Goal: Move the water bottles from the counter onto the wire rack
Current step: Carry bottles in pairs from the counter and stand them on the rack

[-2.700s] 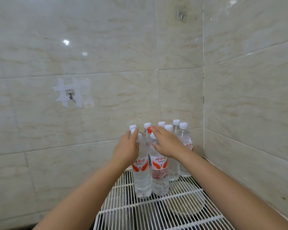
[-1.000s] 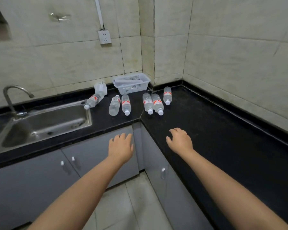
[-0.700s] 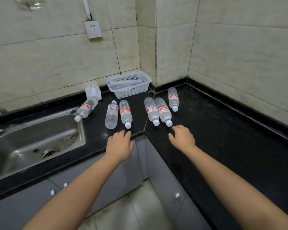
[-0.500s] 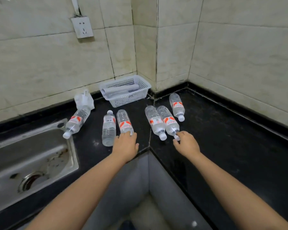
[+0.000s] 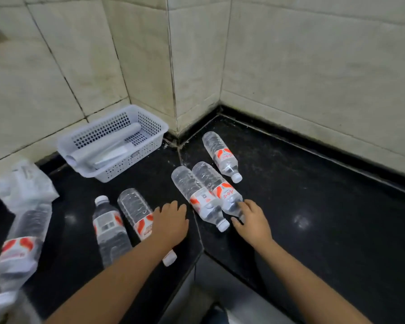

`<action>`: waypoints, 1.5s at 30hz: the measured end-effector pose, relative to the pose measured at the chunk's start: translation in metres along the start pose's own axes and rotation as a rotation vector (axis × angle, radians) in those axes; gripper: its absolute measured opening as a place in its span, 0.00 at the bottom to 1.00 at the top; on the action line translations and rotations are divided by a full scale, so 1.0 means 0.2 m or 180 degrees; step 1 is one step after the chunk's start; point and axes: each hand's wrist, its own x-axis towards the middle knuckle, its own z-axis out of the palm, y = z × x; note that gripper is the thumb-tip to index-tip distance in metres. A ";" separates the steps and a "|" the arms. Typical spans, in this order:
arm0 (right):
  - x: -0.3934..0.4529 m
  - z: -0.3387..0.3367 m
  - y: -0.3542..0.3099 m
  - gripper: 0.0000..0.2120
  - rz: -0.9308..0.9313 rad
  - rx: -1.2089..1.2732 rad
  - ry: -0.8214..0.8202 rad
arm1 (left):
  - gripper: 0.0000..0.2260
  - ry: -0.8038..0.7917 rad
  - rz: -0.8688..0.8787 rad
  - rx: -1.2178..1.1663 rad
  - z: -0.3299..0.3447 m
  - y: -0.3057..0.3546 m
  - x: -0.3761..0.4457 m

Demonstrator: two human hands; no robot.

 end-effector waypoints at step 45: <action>-0.33 -0.41 0.72 0.17 0.0659 -0.0772 -0.0388 | 0.25 0.0120 0.1111 0.0038 0.02 0.88 0.37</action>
